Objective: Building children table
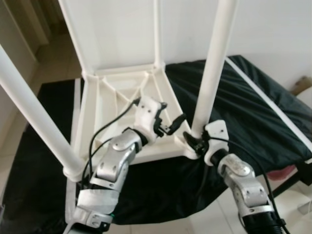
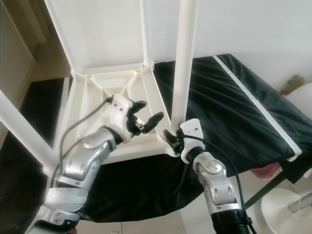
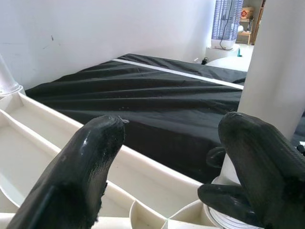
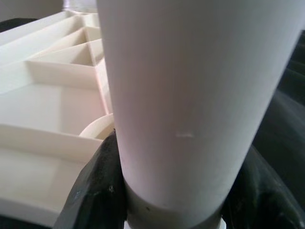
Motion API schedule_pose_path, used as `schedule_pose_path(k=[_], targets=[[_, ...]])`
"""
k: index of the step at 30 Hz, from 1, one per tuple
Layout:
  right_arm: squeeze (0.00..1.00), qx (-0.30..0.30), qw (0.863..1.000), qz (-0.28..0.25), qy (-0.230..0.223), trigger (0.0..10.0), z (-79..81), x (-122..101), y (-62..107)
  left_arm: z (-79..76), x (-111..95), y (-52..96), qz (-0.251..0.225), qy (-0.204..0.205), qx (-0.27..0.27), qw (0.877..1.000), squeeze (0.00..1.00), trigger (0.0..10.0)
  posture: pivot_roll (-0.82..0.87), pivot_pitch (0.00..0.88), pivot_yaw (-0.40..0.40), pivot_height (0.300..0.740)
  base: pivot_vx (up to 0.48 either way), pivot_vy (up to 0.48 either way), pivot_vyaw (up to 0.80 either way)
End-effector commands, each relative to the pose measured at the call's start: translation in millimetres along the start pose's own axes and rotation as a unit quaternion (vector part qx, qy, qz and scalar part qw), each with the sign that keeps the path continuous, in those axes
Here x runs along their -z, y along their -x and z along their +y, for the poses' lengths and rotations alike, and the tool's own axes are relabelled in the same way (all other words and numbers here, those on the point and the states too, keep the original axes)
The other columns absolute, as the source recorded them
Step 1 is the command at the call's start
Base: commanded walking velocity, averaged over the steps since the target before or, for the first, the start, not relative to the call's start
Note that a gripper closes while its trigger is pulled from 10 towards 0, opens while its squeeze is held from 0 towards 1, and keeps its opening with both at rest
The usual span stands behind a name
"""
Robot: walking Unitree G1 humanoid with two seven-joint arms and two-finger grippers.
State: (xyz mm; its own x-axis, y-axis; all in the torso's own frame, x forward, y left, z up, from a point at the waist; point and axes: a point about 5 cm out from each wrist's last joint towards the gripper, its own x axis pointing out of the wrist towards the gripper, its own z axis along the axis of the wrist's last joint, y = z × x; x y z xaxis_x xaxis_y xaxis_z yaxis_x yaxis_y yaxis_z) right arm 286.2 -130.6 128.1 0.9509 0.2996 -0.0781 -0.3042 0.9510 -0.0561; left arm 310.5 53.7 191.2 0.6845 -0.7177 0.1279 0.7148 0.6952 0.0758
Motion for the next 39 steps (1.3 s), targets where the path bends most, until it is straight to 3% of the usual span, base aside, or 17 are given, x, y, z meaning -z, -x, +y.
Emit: schedule_pose_path(k=[1,9,20,21,29,37,38,39], targets=[[0.0,0.022,0.998,0.058,-0.014,10.0,3.0,22,3.2,-1.6,-2,-3.1,-0.004,-0.004,0.014,1.0,0.0,10.0,0.0,0.0,0.033,0.74,0.0,0.0,0.0],[0.0,0.118,0.989,0.064,-0.067,10.0,15.8,27,-0.4,-7.0,-5,-7.8,-0.012,-0.005,0.021,1.0,0.0,10.0,0.01,0.0,0.015,0.74,0.0,0.0,0.0],[0.0,0.132,0.989,0.05,-0.054,10.0,15.5,20,-0.4,-9.3,-4,-8.2,-0.012,-0.003,0.026,1.0,0.0,10.0,0.01,0.0,0.016,0.74,0.0,0.0,0.0],[1.0,0.135,0.988,0.048,-0.052,10.0,14.2,19,-0.4,-9.2,-4,-8.5,-0.012,-0.003,0.025,1.0,0.0,10.0,0.01,0.0,0.014,0.74,0.0,0.0,0.0],[1.0,0.1,0.993,0.01,-0.056,10.0,12.4,10,-0.1,-9.8,-5,-9.0,-0.014,-0.003,0.025,1.0,0.0,10.0,0.01,0.0,0.015,0.74,0.0,0.0,0.0],[1.0,0.026,0.999,-0.022,-0.027,10.0,-14.9,6,12.4,-9.0,-3,-7.9,-0.011,-0.003,0.027,1.0,0.0,10.0,0.0,0.0,0.025,0.74,0.0,0.0,0.0],[0.0,-0.006,0.999,-0.028,-0.018,10.0,-22.0,5,15.4,-9.1,-3,-8.5,-0.011,-0.003,0.029,1.0,0.0,10.0,0.0,0.0,0.029,0.74,0.0,0.0,0.0],[0.0,-0.027,0.999,-0.031,-0.011,10.0,-26.9,5,17.6,-9.2,-3,-8.8,-0.011,-0.004,0.03,0.999,0.0,10.0,0.0,0.0,0.029,0.74,0.0,0.0,0.0]])
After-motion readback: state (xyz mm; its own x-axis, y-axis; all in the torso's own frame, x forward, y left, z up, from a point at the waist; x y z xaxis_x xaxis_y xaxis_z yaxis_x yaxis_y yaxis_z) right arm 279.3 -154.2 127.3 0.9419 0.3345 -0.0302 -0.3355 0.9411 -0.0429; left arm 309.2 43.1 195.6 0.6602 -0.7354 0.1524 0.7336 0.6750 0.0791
